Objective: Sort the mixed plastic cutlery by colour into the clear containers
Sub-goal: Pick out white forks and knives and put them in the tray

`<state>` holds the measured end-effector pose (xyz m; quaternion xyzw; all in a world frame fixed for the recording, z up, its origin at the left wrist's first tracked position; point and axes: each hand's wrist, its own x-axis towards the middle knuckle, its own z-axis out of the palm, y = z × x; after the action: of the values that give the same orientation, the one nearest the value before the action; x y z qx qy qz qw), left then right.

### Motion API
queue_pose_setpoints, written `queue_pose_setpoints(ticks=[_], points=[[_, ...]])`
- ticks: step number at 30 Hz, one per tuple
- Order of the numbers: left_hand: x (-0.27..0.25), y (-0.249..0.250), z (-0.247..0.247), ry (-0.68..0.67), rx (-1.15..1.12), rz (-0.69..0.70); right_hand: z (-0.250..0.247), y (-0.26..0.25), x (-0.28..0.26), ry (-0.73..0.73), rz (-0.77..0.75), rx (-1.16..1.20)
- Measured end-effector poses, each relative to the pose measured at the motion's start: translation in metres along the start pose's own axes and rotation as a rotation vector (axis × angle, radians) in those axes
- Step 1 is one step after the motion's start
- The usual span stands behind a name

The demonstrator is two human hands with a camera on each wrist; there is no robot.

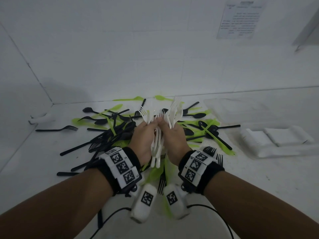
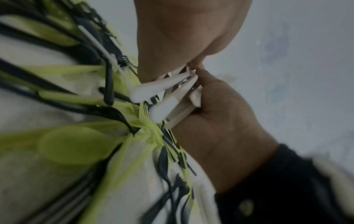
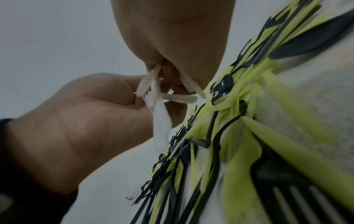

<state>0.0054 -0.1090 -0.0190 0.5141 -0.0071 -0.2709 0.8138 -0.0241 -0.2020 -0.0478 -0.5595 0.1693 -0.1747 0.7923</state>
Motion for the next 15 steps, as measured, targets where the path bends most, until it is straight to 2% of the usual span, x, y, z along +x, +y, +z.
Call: queue_pose_setpoints(ticks=[4,10,15], points=[[-0.002,0.004,-0.001,-0.043,-0.012,-0.037,-0.004,0.004,0.003,0.031,0.009,0.045],[-0.003,0.005,-0.003,-0.063,-0.009,-0.007,-0.014,-0.002,0.006,-0.008,-0.129,-0.135],[-0.001,0.002,-0.003,-0.003,0.117,0.036,-0.016,-0.005,0.011,-0.029,-0.167,-0.225]])
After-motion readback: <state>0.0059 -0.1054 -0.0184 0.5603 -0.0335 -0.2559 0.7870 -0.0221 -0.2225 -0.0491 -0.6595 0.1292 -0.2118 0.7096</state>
